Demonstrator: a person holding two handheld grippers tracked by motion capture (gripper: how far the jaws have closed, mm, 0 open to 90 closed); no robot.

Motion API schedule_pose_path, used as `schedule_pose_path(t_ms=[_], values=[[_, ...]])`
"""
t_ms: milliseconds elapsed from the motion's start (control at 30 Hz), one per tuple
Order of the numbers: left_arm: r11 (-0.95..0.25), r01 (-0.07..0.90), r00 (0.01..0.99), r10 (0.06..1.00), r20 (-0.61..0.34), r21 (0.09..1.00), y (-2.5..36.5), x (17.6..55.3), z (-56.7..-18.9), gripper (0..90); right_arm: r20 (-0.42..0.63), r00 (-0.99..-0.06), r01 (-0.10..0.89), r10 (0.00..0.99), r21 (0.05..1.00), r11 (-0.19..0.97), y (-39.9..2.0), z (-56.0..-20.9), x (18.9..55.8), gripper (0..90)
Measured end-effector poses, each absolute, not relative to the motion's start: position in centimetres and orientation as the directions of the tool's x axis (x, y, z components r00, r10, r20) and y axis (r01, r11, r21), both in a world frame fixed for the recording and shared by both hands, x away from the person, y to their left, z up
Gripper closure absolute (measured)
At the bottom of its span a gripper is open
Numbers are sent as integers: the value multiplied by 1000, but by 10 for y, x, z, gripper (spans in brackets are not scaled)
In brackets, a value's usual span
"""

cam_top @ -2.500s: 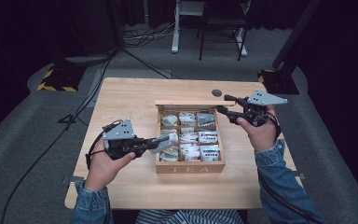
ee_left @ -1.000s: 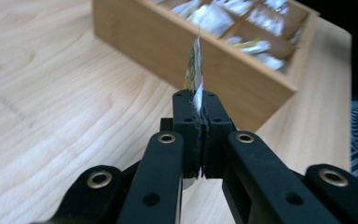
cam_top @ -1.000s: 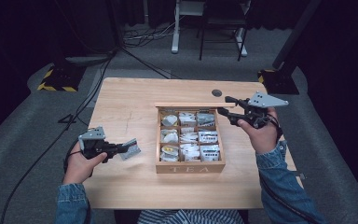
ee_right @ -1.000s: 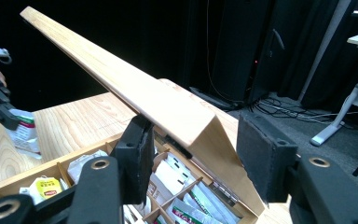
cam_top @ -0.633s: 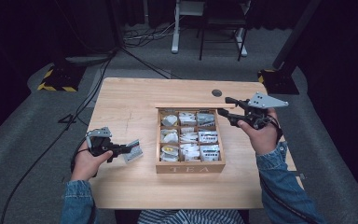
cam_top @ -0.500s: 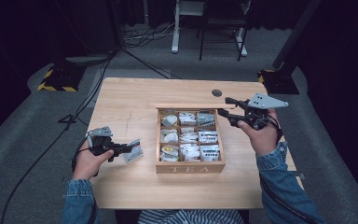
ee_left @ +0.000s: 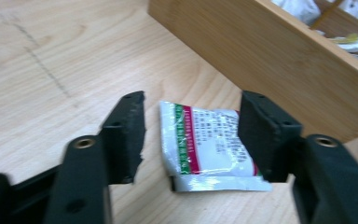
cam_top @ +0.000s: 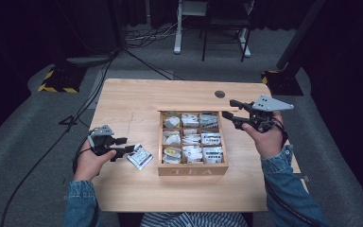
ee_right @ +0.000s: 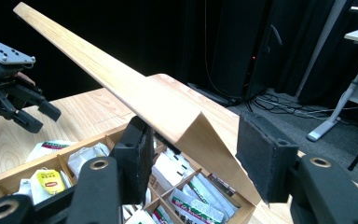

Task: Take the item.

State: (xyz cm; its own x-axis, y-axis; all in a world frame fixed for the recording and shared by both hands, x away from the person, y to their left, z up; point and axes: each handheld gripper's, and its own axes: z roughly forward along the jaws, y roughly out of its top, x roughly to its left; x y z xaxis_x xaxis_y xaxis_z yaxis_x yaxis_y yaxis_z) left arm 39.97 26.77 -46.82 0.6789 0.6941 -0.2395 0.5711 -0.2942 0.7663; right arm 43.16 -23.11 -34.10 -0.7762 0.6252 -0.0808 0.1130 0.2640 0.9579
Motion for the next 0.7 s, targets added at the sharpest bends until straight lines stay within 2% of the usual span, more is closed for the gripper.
schedule_pose_path(t_ms=[100,233,700], values=[[-277,555,667,711,-221,785,273,397,-462,351,-82,-777,113,624,957,267,-231,-341,431,471],[-266,539,660,723,-205,799,278,393,-454,325,-84,-777,113,624,956,269,-232,-340,431,471],[-244,531,617,768,-173,812,290,387,-443,318,-82,-781,141,619,942,303,-236,-337,423,473]])
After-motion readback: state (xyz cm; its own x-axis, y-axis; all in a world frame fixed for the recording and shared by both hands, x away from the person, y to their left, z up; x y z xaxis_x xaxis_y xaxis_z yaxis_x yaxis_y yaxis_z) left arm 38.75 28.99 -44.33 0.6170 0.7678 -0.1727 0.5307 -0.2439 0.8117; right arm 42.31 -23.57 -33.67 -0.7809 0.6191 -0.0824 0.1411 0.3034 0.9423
